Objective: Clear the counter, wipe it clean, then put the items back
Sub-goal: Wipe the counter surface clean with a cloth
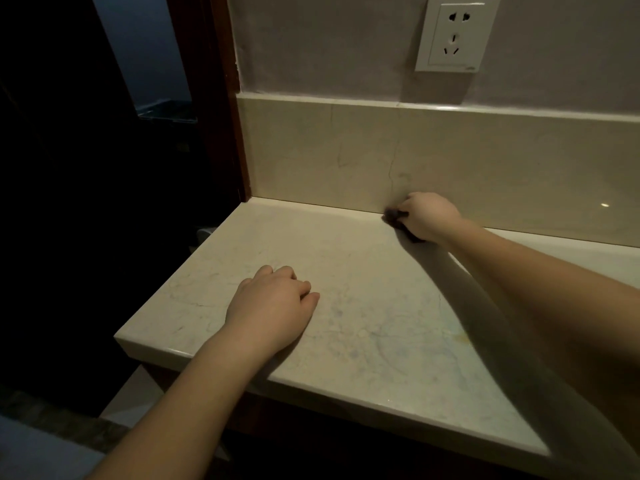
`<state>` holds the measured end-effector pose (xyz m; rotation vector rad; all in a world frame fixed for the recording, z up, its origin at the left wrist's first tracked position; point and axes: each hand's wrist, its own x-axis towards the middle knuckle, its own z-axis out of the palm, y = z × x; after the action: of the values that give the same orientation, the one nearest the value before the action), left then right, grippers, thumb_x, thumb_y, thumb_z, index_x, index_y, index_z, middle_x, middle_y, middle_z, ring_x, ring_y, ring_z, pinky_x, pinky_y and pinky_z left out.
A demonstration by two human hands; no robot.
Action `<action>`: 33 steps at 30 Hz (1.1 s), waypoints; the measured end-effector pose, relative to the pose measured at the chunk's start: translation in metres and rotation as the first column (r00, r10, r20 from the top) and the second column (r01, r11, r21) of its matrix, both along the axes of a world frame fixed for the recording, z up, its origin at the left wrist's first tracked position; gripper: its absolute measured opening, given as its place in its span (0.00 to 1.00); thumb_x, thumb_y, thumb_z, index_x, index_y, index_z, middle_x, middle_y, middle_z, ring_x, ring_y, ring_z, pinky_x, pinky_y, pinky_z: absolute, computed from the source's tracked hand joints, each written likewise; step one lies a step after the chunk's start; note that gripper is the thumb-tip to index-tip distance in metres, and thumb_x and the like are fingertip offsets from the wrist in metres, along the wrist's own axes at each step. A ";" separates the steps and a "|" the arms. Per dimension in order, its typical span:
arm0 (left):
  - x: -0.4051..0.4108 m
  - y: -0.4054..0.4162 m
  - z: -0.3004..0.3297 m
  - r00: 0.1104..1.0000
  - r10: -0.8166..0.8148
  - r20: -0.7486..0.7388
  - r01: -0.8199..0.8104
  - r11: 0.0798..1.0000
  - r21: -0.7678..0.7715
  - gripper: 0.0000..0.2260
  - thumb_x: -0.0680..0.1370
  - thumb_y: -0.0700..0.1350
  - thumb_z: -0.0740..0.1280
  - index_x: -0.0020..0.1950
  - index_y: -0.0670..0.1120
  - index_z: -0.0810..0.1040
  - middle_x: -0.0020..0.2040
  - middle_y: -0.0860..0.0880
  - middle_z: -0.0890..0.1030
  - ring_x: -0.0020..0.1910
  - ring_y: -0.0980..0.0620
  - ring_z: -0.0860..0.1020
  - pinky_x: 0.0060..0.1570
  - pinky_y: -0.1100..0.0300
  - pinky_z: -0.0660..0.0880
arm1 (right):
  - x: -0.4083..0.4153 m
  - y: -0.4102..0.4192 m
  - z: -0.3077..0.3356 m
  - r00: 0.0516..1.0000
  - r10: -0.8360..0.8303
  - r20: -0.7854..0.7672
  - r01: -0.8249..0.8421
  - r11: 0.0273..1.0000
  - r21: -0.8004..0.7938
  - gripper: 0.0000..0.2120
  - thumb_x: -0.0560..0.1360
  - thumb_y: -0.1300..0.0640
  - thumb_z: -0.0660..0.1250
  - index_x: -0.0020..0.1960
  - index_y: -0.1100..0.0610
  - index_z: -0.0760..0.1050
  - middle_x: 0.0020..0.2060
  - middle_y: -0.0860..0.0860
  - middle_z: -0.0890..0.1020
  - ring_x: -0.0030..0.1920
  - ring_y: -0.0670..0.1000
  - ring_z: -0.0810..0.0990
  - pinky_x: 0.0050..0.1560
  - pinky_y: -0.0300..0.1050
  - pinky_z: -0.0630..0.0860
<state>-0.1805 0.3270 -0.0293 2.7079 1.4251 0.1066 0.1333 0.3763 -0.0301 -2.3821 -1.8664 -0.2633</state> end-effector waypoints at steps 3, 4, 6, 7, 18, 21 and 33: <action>0.000 0.000 -0.001 1.000 -0.001 -0.004 0.001 1.000 0.001 0.19 0.83 0.55 0.52 0.66 0.53 0.77 0.62 0.53 0.74 0.60 0.51 0.68 0.58 0.55 0.68 | -0.031 -0.014 -0.001 0.988 0.122 -0.098 -0.119 0.992 0.036 0.12 0.79 0.47 0.62 0.54 0.49 0.81 0.47 0.53 0.76 0.51 0.59 0.76 0.42 0.46 0.71; 0.000 0.000 -0.001 1.000 -0.002 -0.003 0.002 1.000 0.002 0.19 0.83 0.55 0.52 0.66 0.53 0.77 0.62 0.53 0.74 0.60 0.51 0.68 0.58 0.55 0.68 | -0.042 -0.026 -0.002 0.976 0.184 -0.118 -0.181 0.983 0.038 0.12 0.79 0.48 0.61 0.55 0.48 0.81 0.46 0.52 0.76 0.50 0.57 0.77 0.43 0.46 0.72; 0.000 0.000 -0.001 1.000 0.000 0.002 0.000 1.000 0.000 0.19 0.83 0.55 0.52 0.66 0.53 0.77 0.62 0.53 0.75 0.61 0.51 0.68 0.57 0.54 0.68 | -0.059 -0.055 -0.003 0.948 0.299 -0.109 -0.298 0.954 0.022 0.12 0.80 0.47 0.59 0.56 0.46 0.80 0.46 0.49 0.75 0.49 0.54 0.76 0.43 0.47 0.72; 0.000 0.000 0.000 1.000 0.000 0.003 0.000 1.000 -0.003 0.19 0.83 0.55 0.52 0.66 0.54 0.77 0.62 0.53 0.75 0.61 0.51 0.68 0.57 0.54 0.68 | -0.063 -0.070 -0.002 0.940 0.330 -0.087 -0.331 0.944 0.001 0.13 0.80 0.46 0.58 0.57 0.46 0.80 0.46 0.48 0.74 0.49 0.53 0.76 0.42 0.47 0.72; -0.002 0.001 -0.002 1.000 -0.008 0.007 0.008 1.000 -0.007 0.18 0.83 0.53 0.52 0.66 0.53 0.76 0.63 0.52 0.74 0.61 0.50 0.68 0.59 0.52 0.69 | -0.054 -0.033 0.002 0.985 0.171 -0.005 -0.171 0.984 -0.041 0.14 0.80 0.48 0.58 0.58 0.48 0.80 0.49 0.52 0.76 0.53 0.58 0.76 0.44 0.46 0.70; -0.003 0.002 -0.003 1.000 -0.015 0.014 0.016 1.000 -0.007 0.18 0.83 0.53 0.52 0.66 0.54 0.76 0.62 0.52 0.74 0.60 0.50 0.68 0.58 0.53 0.69 | -0.084 -0.080 0.005 0.932 0.353 -0.081 -0.356 0.934 -0.025 0.13 0.80 0.49 0.60 0.60 0.47 0.79 0.49 0.50 0.76 0.50 0.54 0.76 0.43 0.45 0.69; -0.002 0.004 -0.001 1.000 -0.015 -0.005 0.015 1.000 -0.021 0.18 0.83 0.52 0.51 0.66 0.54 0.76 0.62 0.51 0.74 0.60 0.49 0.68 0.57 0.52 0.69 | -0.089 -0.067 0.002 0.953 0.290 -0.089 -0.293 0.956 -0.024 0.13 0.79 0.50 0.61 0.59 0.48 0.80 0.50 0.51 0.77 0.53 0.55 0.76 0.50 0.47 0.72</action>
<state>-0.1829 0.3312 -0.0306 2.7035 1.3990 0.0826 0.0443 0.3090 -0.0279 -2.0625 -2.1625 -0.1009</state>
